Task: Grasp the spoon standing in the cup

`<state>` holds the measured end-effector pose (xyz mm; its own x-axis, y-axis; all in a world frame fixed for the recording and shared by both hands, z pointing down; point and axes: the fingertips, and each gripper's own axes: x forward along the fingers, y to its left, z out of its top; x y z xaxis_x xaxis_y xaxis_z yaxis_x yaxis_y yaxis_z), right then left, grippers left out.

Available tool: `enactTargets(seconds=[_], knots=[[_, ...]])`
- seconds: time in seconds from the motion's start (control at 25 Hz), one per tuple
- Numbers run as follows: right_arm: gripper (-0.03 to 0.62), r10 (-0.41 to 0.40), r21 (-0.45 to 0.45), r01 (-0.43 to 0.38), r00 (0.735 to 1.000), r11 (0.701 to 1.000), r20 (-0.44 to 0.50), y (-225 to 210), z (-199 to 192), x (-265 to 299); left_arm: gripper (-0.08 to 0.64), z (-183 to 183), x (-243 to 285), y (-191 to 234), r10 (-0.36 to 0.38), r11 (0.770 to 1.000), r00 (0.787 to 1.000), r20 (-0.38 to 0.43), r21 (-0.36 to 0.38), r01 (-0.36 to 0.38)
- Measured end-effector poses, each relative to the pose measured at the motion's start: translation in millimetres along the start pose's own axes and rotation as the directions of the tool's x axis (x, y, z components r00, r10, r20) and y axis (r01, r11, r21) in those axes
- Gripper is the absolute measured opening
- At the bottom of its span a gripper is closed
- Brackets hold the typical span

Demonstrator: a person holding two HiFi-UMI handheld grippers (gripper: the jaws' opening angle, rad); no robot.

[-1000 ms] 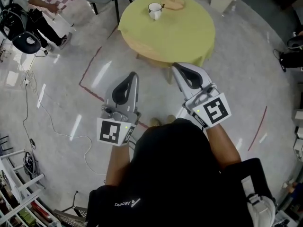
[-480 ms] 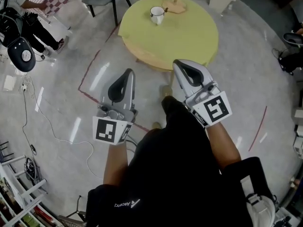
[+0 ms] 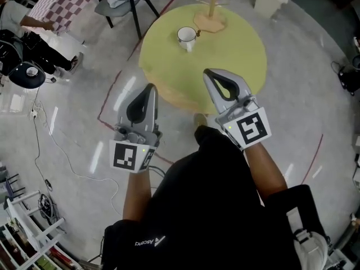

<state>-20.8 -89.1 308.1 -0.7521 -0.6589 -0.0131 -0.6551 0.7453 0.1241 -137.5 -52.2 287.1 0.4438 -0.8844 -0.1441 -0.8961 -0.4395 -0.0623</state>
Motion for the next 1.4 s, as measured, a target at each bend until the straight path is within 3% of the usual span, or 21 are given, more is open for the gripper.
enactTargets(seconds=[0.48, 0.76, 1.08, 1.4], knots=[[0.003, -0.011, 0.02, 0.013, 0.993, 1.0, -0.115, -95, -51, 88, 0.011, -28, 109, 50, 0.053, 0.999, 0.997, -0.058, 0.002, -0.053], [0.029, -0.092, 0.071, 0.109, 0.973, 0.992, -0.211, -126, -92, 121, 0.011, -46, 138, 74, 0.028, 0.999, 0.997, -0.072, -0.013, -0.029], [0.161, -0.169, 0.189, 0.256, 0.908, 0.948, -0.384, -147, -161, 146, 0.011, -62, 153, 87, -0.056, 0.997, 0.995, -0.08, -0.053, 0.052], [0.189, -0.14, 0.288, 0.329, 0.84, 0.899, -0.524, -160, -224, 178, 0.011, -80, 163, 102, -0.09, 0.994, 0.991, -0.101, -0.075, 0.083]])
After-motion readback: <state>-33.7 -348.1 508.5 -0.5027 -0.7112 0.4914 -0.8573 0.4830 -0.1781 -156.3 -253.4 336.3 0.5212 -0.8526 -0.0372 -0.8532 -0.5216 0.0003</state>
